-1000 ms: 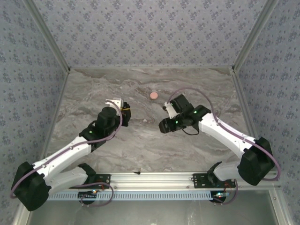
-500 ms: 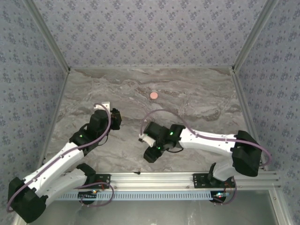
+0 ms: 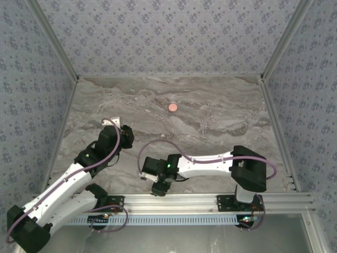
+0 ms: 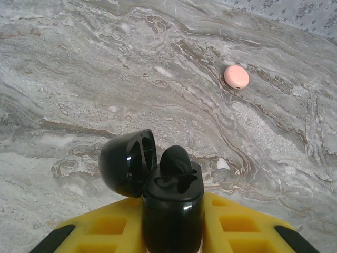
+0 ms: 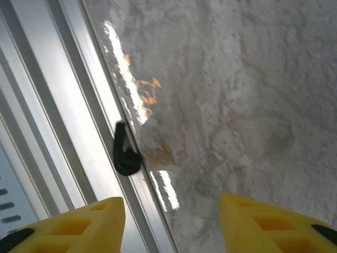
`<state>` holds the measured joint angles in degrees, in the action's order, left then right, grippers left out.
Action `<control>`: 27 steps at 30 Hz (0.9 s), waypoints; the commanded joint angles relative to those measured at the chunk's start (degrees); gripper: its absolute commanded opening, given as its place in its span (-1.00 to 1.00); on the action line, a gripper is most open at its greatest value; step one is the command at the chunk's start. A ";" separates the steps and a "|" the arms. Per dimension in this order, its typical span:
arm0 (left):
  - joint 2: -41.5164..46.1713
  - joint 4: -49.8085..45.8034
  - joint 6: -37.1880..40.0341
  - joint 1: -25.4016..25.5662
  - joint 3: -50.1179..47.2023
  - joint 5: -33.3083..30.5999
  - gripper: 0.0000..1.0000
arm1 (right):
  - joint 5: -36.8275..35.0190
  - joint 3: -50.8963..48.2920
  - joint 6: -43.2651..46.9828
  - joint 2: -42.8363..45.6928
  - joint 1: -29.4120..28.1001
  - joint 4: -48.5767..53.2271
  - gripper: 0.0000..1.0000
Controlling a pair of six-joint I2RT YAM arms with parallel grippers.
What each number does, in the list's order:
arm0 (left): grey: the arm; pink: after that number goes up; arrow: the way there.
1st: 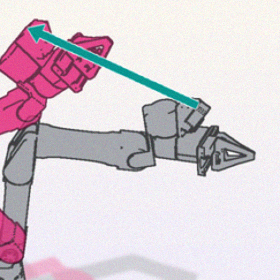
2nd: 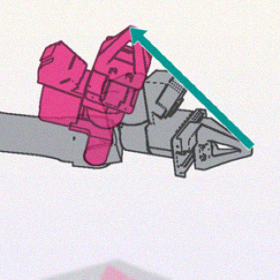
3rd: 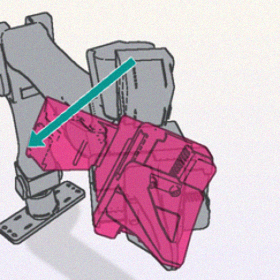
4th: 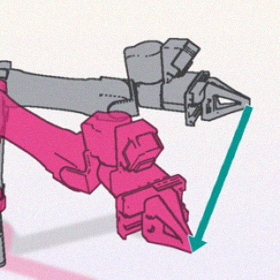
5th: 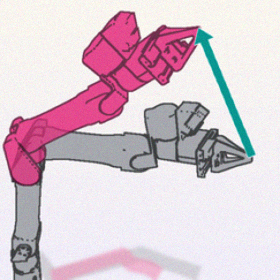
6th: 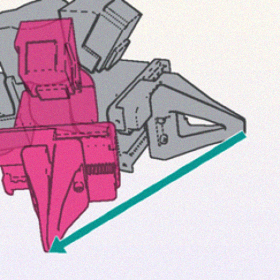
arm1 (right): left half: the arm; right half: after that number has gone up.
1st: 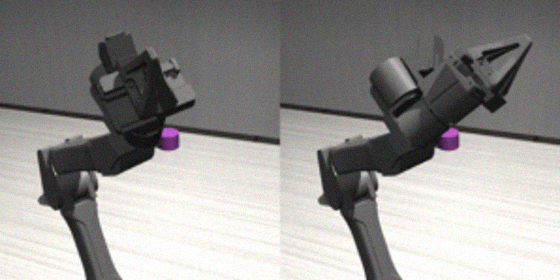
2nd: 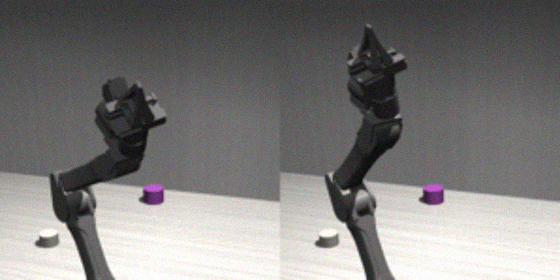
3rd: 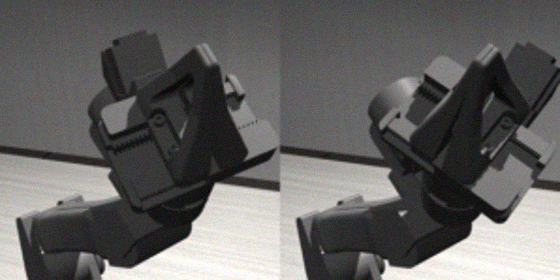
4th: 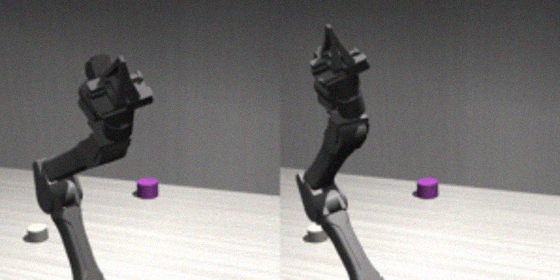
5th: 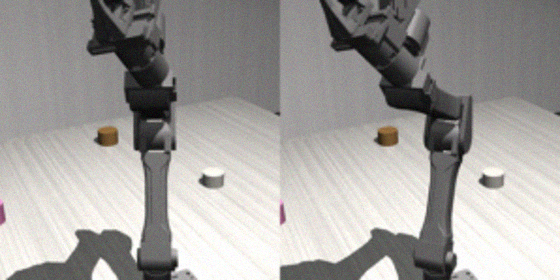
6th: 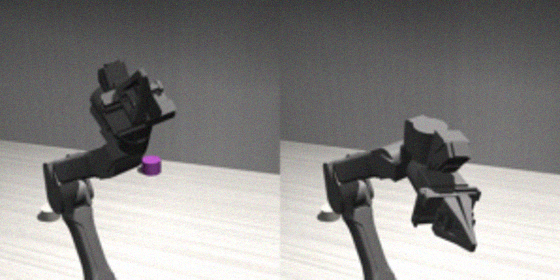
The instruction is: Insert the wireless bluetooth earbuds into the charging case
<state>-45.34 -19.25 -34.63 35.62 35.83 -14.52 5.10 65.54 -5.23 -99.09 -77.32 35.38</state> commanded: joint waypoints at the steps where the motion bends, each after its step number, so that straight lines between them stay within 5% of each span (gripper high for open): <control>1: 1.03 -1.03 -0.85 -0.41 -0.07 0.35 -0.49 | -1.19 2.31 2.21 -1.89 -1.48 -0.15 0.01; 27: 3.44 -4.49 -1.69 -0.72 -0.29 -1.30 -0.49 | -2.98 7.03 4.97 -10.37 -4.52 -0.33 -0.26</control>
<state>-42.74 -22.83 -35.70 35.24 35.83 -14.83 3.29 70.87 -1.41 -108.03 -81.32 34.11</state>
